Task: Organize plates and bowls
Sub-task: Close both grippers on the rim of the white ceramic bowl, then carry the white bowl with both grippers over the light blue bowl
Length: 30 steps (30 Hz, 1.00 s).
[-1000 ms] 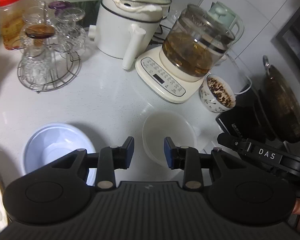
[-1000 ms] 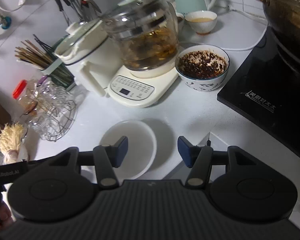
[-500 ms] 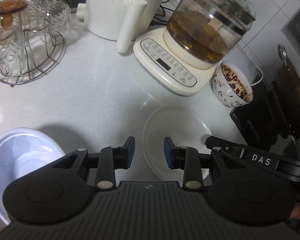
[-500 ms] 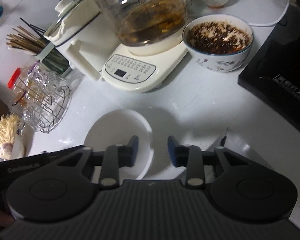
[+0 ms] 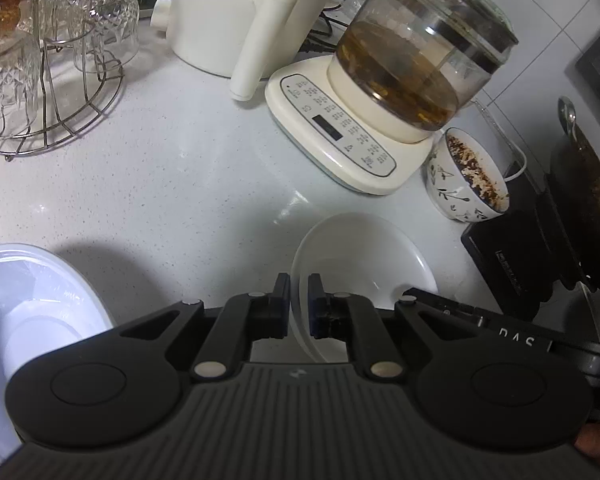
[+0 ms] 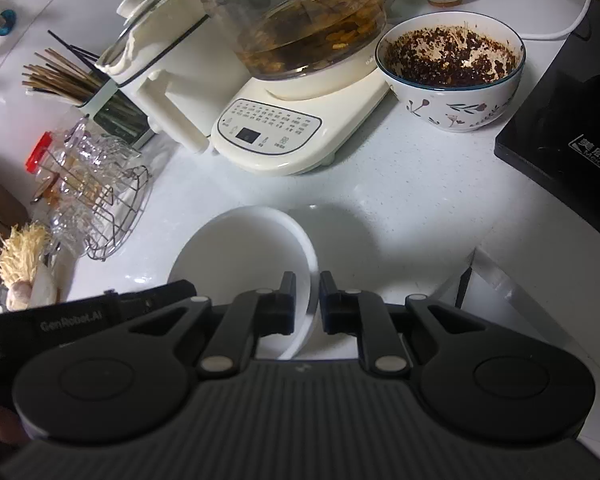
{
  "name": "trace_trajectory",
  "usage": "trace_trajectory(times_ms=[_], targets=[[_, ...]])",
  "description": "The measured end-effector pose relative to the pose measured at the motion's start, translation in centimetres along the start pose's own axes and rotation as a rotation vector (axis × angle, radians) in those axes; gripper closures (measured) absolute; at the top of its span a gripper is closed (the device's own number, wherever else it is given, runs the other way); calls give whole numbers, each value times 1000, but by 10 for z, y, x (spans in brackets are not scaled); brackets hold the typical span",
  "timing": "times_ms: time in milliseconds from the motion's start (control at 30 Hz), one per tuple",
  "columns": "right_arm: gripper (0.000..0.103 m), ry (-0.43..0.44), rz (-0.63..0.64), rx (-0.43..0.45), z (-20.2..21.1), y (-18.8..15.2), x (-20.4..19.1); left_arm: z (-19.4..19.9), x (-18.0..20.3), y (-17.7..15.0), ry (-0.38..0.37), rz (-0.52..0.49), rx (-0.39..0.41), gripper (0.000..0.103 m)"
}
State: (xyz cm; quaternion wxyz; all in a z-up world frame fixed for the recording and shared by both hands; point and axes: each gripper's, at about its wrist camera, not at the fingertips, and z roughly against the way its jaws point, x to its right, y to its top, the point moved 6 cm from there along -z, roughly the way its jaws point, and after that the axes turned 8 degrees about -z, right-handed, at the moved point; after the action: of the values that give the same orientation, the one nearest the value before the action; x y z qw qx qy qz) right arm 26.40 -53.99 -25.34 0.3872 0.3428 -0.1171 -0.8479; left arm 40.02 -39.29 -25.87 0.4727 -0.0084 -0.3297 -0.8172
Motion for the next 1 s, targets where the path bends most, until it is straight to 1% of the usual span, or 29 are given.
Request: trace_trajectory(times_ms=[200,600,767,1000], targets=[[88,4,0,11,19,1,-3,19,11,3,-5,-9,4,92],[88,37,27,10,74,3,-28,86,31,7,8,28,29,92],[88,44,25,16,92,1,-34,104,37,6,4,28,32,92],[88,53,42,25,106,1,-41,122,43,7,6,24,51,92]])
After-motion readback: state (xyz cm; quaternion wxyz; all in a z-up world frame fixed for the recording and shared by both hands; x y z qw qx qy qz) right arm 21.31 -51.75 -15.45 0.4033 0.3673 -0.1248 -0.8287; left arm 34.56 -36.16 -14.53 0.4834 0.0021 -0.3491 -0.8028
